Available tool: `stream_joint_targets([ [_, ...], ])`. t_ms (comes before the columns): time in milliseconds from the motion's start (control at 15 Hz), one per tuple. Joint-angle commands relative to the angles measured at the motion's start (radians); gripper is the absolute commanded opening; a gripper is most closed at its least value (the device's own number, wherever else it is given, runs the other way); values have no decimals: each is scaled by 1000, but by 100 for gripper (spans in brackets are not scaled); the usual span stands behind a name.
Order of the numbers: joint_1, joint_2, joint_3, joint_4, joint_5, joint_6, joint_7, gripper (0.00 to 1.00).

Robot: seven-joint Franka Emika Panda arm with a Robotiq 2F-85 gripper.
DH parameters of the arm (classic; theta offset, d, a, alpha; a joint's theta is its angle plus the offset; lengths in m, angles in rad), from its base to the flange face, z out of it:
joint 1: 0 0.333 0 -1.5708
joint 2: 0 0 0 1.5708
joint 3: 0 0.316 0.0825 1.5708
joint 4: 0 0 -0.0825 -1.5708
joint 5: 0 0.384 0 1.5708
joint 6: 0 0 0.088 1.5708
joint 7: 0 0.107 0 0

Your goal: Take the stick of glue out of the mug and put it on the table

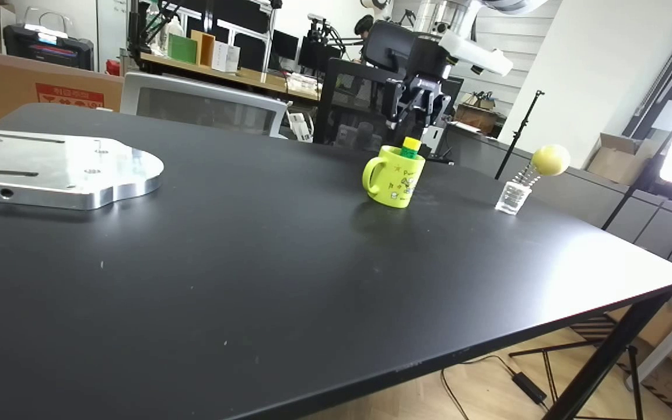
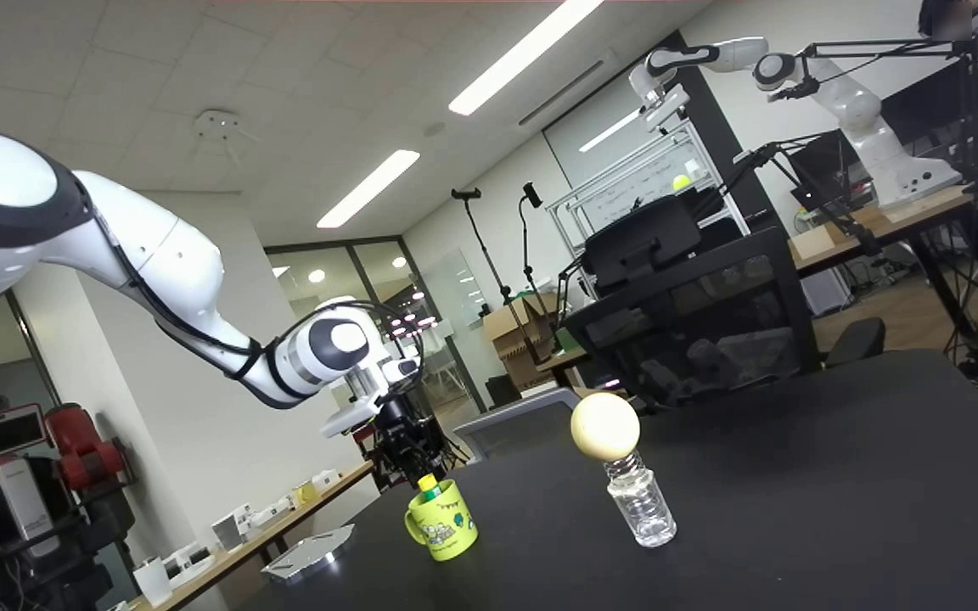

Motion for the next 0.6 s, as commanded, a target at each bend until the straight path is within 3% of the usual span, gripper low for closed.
stream_joint_targets([
  [0,16,30,-25,83,2,-98,65,33],
  [200,11,30,-34,122,7,-219,99,11],
  [400,2,14,-37,153,12,-333,112,8],
  [467,3,11,-39,161,6,-357,114,58],
  [533,7,1,-43,153,-10,-344,115,10],
])
